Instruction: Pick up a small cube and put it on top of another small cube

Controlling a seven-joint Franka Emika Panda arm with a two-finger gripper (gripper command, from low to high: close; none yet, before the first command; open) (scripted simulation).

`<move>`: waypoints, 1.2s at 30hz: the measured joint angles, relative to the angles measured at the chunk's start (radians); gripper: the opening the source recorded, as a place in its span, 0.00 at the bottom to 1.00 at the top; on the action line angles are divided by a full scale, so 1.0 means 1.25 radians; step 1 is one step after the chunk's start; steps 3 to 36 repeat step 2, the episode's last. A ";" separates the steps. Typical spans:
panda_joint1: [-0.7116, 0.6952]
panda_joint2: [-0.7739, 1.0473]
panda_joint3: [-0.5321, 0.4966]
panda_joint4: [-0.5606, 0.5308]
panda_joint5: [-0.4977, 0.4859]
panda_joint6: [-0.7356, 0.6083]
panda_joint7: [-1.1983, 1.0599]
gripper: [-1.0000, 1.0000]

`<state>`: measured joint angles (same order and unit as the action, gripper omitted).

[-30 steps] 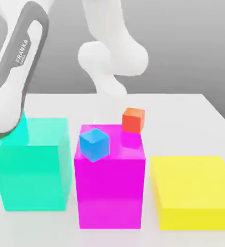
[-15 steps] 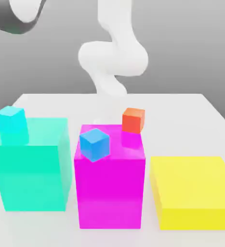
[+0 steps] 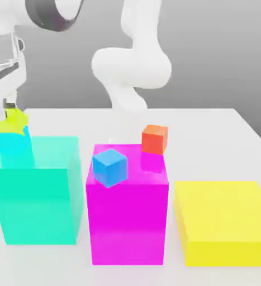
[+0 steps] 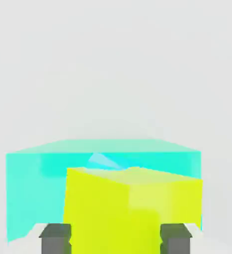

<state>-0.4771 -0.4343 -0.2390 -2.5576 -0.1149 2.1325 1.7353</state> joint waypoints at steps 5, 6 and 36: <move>-0.001 0.004 -0.001 -0.009 -0.002 0.012 0.000 1.00; -0.001 0.004 -0.001 -0.009 -0.002 0.012 0.000 1.00; -0.001 0.004 -0.001 -0.009 -0.002 0.012 0.000 1.00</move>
